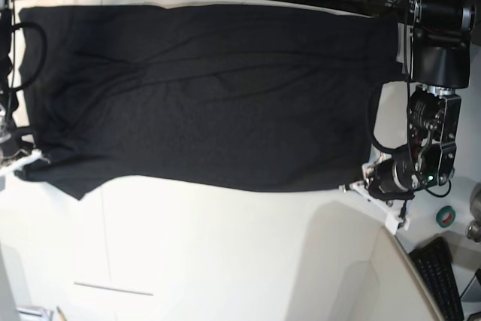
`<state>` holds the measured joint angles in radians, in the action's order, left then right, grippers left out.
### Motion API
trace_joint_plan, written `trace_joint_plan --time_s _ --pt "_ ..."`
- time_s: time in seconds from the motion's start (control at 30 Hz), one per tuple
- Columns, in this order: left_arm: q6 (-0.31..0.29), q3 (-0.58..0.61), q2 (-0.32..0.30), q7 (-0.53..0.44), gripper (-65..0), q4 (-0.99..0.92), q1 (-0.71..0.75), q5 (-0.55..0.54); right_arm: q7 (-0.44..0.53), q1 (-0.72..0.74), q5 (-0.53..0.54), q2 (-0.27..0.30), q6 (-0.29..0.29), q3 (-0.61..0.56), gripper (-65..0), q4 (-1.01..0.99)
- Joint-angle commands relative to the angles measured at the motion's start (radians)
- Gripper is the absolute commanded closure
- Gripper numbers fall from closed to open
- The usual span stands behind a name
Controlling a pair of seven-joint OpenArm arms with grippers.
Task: Layout the t-shirt on the table in an organized manner, then fold the t-shirt properly
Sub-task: 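Fold the shirt lengthwise with both grippers toward the collar edge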
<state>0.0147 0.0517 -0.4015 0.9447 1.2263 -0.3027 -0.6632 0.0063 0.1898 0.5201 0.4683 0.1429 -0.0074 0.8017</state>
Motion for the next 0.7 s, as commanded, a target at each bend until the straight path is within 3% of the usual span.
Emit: trace_joint_plan --time_s 0.0,0.13,0.27,0.43,0.67 --pt "-0.003 -0.039 -0.015 -0.008 0.0 0.046 -0.008 -0.005 0.004 0.009 0.012 0.036 0.004 0.007 0.0 0.046" --pt "-0.003 -0.138 -0.014 0.058 0.0 0.182 0.067 -0.005 -0.127 -0.063 0.010 0.033 0.004 0.116 0.0 0.180" --pt "-0.003 -0.224 -0.014 0.136 0.0 0.287 0.112 -0.005 -0.196 -0.111 0.007 0.017 0.004 0.214 0.0 0.265" --pt "-0.003 -0.249 -0.012 0.187 0.0 0.373 0.173 -0.005 -0.314 -0.194 0.007 0.011 0.004 0.266 0.0 0.397" --pt "-0.003 -0.252 -0.021 0.188 0.0 0.410 0.299 -0.005 -0.345 -0.341 0.007 -0.016 0.004 0.337 0.0 0.552"
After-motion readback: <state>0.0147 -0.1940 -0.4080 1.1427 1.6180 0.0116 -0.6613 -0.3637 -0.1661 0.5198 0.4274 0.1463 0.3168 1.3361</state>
